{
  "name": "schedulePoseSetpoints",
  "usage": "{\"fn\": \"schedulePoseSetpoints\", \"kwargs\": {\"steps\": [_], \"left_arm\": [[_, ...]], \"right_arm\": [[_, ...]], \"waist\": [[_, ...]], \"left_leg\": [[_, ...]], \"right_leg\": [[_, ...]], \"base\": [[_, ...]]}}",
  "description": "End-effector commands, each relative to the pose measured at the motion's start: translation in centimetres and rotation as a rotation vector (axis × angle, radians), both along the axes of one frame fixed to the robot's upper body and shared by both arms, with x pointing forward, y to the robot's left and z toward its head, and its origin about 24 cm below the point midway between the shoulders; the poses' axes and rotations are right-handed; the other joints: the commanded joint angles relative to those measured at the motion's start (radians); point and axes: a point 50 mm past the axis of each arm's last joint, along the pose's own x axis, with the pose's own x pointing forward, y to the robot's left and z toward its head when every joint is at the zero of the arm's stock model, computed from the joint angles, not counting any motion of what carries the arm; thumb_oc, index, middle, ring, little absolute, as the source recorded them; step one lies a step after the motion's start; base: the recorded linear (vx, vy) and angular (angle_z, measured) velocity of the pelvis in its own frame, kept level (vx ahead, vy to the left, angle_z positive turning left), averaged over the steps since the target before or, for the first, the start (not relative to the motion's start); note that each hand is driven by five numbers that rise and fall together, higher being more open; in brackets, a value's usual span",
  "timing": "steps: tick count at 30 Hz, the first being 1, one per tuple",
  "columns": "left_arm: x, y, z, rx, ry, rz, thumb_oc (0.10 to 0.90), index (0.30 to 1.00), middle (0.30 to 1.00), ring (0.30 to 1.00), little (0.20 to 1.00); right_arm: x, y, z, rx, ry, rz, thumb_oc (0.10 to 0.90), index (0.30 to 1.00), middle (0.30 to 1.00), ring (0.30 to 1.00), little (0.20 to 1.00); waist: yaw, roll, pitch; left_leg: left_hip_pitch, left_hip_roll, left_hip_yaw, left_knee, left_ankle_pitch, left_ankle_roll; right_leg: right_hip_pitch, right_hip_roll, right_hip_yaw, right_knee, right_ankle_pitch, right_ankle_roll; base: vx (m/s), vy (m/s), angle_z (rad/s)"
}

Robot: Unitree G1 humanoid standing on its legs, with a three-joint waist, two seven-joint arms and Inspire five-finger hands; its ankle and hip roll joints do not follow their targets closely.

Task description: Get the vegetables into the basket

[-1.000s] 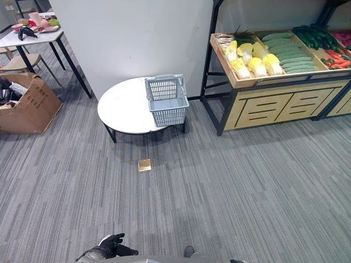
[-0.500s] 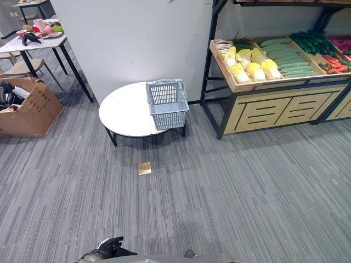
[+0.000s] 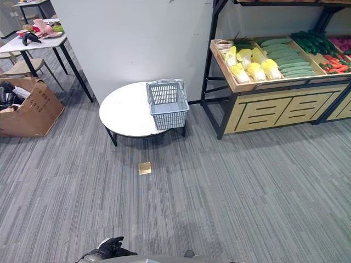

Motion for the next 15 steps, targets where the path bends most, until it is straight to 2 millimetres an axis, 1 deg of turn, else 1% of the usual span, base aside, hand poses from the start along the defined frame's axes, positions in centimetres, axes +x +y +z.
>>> {"fn": "schedulePoseSetpoints", "kwargs": {"steps": [1,10,13,15], "left_arm": [[-1.5,-0.1,-0.4,0.006,0.085,-0.019,0.9,1.0,1.0,1.0,1.0],[-1.3,0.0,-0.3,0.008,0.078,-0.015,0.9,1.0,1.0,1.0,1.0],[-1.1,0.1,-0.3,0.009,0.072,-0.009,0.9,1.0,1.0,1.0,1.0],[-0.8,0.3,-0.2,0.013,0.06,0.006,0.9,1.0,1.0,1.0,1.0]], "right_arm": [[1.0,0.2,0.0,0.012,0.003,0.031,0.9,1.0,1.0,1.0,1.0],[1.3,0.1,0.1,0.011,-0.007,0.022,0.9,1.0,1.0,1.0,1.0],[1.6,0.0,0.1,0.012,-0.016,0.017,0.9,1.0,1.0,1.0,1.0],[2.1,0.1,0.2,0.016,-0.04,-0.001,0.9,1.0,1.0,1.0,1.0]], "waist": [[-0.001,-0.011,0.021],[-0.004,-0.015,0.025],[-0.004,-0.017,0.029],[-0.003,-0.018,0.035]], "left_leg": [[-0.018,0.013,0.027,0.001,-0.011,-0.068],[-0.018,0.006,0.034,0.001,-0.019,-0.061],[-0.021,0.003,0.038,0.001,-0.021,-0.055],[-0.026,0.003,0.042,0.001,-0.022,-0.047]], "right_leg": [[0.051,-0.073,-0.011,-0.001,-0.071,0.135],[0.051,-0.081,-0.01,0.0,-0.065,0.138],[0.042,-0.083,-0.011,0.012,-0.066,0.139],[0.022,-0.086,-0.004,0.041,-0.071,0.138]], "base": [[0.0,0.0,0.0],[0.0,0.011,0.0],[0.0,0.04,0.02],[0.0,0.05,0.02]]}}
